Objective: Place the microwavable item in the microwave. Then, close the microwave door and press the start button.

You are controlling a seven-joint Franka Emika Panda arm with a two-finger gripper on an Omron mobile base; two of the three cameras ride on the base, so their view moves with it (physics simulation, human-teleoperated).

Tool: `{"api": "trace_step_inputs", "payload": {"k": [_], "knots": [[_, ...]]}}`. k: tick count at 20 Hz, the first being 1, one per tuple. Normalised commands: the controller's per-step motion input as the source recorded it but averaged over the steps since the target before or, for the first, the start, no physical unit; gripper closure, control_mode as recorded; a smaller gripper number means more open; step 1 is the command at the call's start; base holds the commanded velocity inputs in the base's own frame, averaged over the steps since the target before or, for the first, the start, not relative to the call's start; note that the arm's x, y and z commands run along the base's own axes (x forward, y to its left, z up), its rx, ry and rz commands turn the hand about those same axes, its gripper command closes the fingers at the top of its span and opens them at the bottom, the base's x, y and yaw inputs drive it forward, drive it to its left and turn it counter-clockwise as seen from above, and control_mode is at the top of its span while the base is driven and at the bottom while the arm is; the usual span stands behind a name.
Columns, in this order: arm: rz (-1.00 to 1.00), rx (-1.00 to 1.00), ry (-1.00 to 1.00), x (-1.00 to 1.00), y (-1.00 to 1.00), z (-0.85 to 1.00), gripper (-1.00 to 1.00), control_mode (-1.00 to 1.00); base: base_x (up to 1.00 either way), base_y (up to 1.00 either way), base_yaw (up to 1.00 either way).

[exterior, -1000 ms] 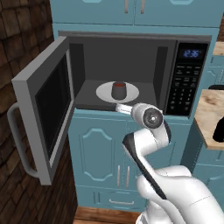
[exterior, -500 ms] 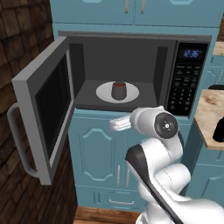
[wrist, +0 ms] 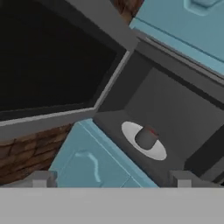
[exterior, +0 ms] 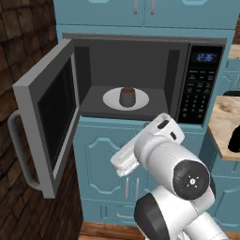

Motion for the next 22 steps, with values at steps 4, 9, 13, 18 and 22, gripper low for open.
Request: {"api": "trace_step_inputs", "payload": {"k": [4,9,13,18,22], "knots": [[0.19,-0.42,-0.31,-1.0,0.61,-0.19,-1.0,-1.0,0.0,0.0,0.0],[0.15,-0.47,-0.18,-0.56,0.94,-0.68,-1.0,-1.0,0.0,0.0,0.0],[0.05,-0.45,-0.02,0.08,1.0,-0.77,-1.0,-1.0,0.0,0.0,0.0],[0.03,-0.4,0.05,0.46,1.0,-0.7,-1.0,-1.0,0.0,0.0,0.0],[0.06,-0.41,0.0,0.43,1.0,-0.66,-1.0,-1.0,0.0,0.0,0.0]]}}
